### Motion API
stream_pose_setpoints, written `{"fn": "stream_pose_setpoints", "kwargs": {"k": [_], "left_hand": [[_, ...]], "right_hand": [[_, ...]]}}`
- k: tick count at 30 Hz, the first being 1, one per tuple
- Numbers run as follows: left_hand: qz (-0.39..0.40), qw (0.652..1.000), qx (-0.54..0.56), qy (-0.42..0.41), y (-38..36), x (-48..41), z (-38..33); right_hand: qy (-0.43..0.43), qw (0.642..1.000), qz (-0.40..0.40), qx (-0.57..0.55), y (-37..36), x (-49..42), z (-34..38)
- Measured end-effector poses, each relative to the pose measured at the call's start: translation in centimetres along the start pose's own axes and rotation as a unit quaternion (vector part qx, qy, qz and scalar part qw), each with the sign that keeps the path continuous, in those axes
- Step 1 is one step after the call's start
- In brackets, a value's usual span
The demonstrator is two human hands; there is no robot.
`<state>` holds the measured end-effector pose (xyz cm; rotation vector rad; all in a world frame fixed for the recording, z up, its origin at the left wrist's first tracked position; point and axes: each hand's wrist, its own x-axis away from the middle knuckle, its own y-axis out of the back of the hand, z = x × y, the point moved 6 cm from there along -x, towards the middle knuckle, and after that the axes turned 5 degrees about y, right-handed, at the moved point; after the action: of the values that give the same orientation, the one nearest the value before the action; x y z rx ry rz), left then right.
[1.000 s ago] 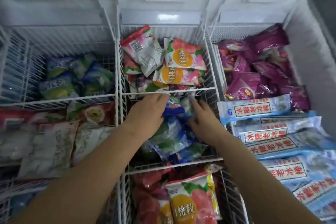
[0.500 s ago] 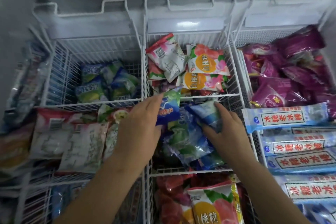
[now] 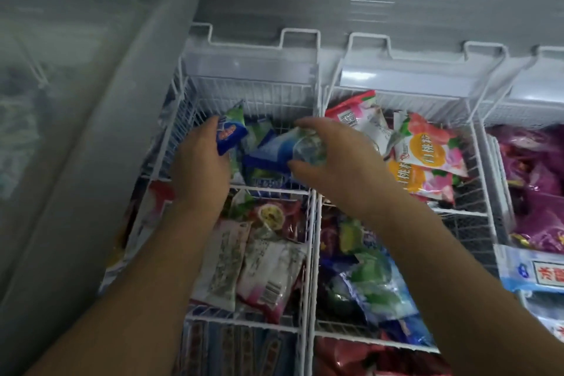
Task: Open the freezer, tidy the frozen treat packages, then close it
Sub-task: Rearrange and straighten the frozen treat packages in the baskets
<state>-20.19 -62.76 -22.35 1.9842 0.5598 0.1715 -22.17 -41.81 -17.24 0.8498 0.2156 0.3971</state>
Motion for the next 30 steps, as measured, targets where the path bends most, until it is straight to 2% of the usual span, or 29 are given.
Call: {"fn": "stream_pose_setpoints", "kwargs": {"k": [2, 4, 8, 10, 12, 14, 16, 19, 21, 23, 26, 30], "left_hand": [[0.030, 0.999, -0.023, -0.005, -1.3, -0.7, 0.6], [0.110, 0.991, -0.069, 0.002, -3.4, -0.9, 2.1], [0.296, 0.932, -0.206, 0.040, -6.7, 0.0, 4.6], [0.342, 0.910, -0.233, 0.035, -7.5, 0.9, 4.5], [0.336, 0.916, -0.220, 0.021, -7.3, 1.8, 3.6], [0.288, 0.945, -0.157, -0.018, -6.2, 3.1, 1.7], [0.215, 0.969, -0.057, -0.106, -4.5, 5.6, -1.8], [0.159, 0.959, 0.076, -0.224, -2.2, 11.2, -7.8], [0.191, 0.938, 0.095, -0.272, -2.7, 15.2, -10.9], [0.260, 0.918, 0.075, -0.291, -4.2, 18.5, -12.9], [0.335, 0.888, -0.008, -0.316, -7.3, 22.4, -14.0], [0.359, 0.858, -0.136, -0.341, -10.5, 24.8, -14.1]], "right_hand": [[0.019, 0.999, -0.003, 0.025, -2.1, -2.4, 0.1], [0.012, 0.997, 0.048, 0.059, -5.5, -3.6, -0.7], [0.039, 0.950, 0.156, 0.267, -11.4, -2.5, -3.1], [0.050, 0.952, 0.150, 0.260, -11.7, -1.7, -3.0], [0.056, 0.976, 0.114, 0.179, -10.7, -0.6, -2.8], [0.050, 0.996, 0.028, 0.066, -8.1, 1.7, -2.9], [0.017, 0.997, -0.075, -0.005, -4.7, 5.9, -4.5], [-0.081, 0.988, -0.133, -0.019, -0.8, 13.1, -8.7], [-0.153, 0.979, -0.130, -0.018, 0.8, 17.5, -11.5], [-0.192, 0.976, -0.100, -0.018, 1.4, 20.6, -13.3], [-0.200, 0.980, -0.024, -0.004, 0.9, 23.1, -14.9], [-0.222, 0.970, 0.102, 0.013, -0.9, 24.4, -17.0]]}}
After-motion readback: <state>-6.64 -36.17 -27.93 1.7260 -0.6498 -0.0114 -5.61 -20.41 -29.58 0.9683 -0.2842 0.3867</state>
